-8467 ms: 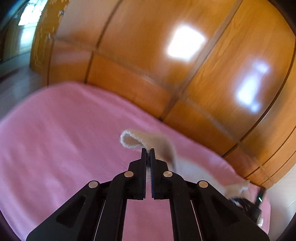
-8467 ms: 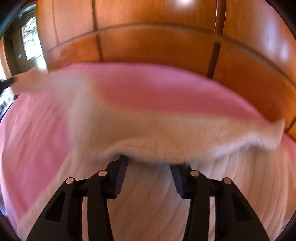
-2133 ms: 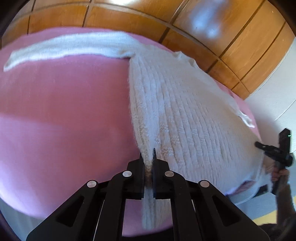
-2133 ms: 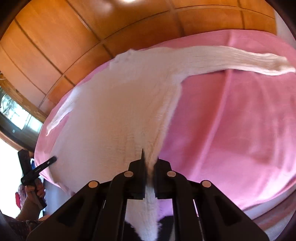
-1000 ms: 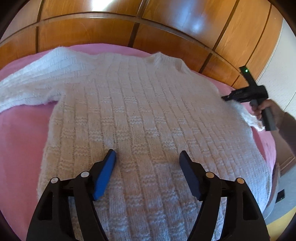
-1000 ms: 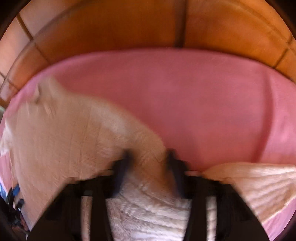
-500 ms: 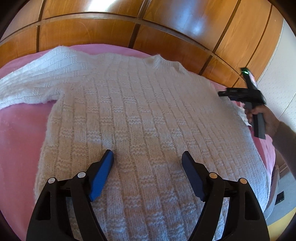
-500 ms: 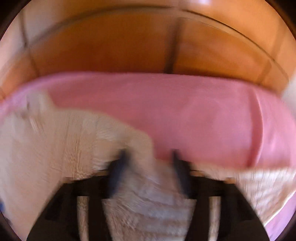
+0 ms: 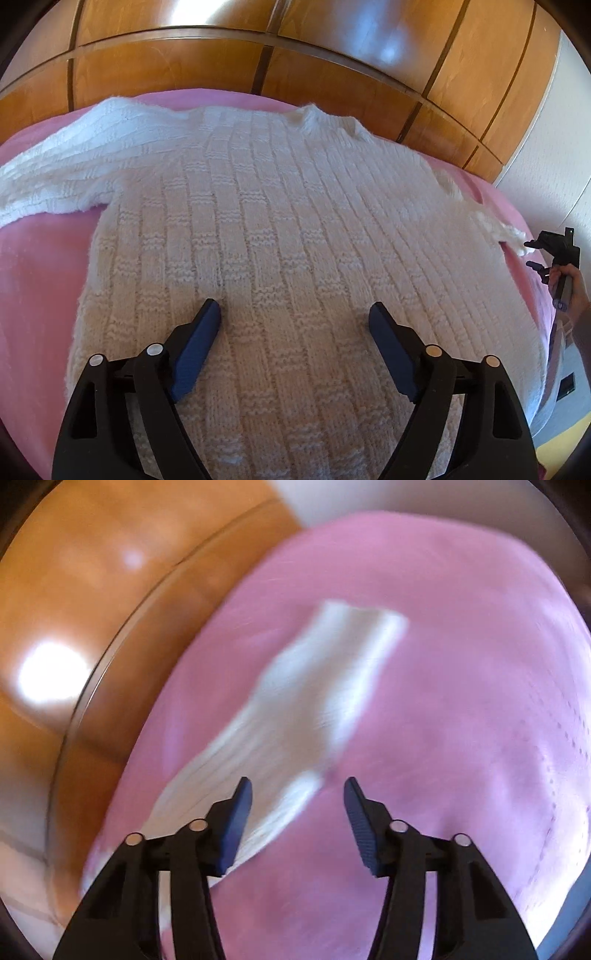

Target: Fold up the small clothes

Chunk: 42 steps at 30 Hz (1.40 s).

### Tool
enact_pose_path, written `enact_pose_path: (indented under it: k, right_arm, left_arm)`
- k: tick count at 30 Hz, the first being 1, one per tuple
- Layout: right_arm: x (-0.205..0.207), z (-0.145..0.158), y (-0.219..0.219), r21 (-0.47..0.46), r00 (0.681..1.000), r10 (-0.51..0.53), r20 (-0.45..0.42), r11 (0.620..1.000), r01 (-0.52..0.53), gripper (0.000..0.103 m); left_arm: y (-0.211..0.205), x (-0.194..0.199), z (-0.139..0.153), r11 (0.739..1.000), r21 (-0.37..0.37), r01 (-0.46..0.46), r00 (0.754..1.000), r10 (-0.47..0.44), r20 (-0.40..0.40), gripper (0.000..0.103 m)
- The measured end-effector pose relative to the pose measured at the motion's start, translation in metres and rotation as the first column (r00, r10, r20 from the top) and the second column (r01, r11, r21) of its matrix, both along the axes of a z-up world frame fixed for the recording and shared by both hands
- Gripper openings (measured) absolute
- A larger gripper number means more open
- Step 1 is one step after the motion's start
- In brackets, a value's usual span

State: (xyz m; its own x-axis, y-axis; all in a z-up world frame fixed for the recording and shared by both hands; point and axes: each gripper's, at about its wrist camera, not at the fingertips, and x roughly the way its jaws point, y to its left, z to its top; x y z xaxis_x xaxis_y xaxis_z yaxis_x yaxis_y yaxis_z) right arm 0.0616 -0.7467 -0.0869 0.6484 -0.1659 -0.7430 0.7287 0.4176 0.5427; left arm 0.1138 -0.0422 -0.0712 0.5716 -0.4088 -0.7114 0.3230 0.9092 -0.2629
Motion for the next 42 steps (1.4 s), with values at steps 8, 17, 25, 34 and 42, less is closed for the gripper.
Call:
enact_pose_path:
  k: [8,17,25,34,42]
  right_arm:
    - [0.058,0.003,-0.027,-0.089,0.991,0.047,-0.121,0.994,-0.058,0.01]
    - [0.05,0.035,-0.028,-0.292,0.975,-0.036,-0.221,0.956,-0.031,0.007]
    - [0.085,0.116,0.105,-0.358,0.924,0.381,-0.008,0.862,-0.359,0.007]
    - [0.138,0.137,0.334,-0.385,0.599,0.795,0.091,0.583,-0.715,0.007]
    - [0.163,0.095,0.46,-0.317,0.389,0.919,0.066,0.389,-0.865,0.022]
  left_arm:
    - [-0.014,0.002,-0.001,0.997,0.078,0.003,1.0,-0.004,0.008,0.085]
    - [-0.015,0.003,-0.001,0.997,0.075,0.003,1.0,-0.004,0.01,0.086]
    - [-0.006,0.001,-0.001,0.999,0.039,0.013,1.0,-0.013,0.009,0.088]
    - [0.001,0.003,0.002,0.999,-0.032,0.041,0.999,-0.042,-0.022,0.093]
    - [0.014,0.012,0.017,0.99,-0.14,0.001,0.997,-0.011,-0.072,0.099]
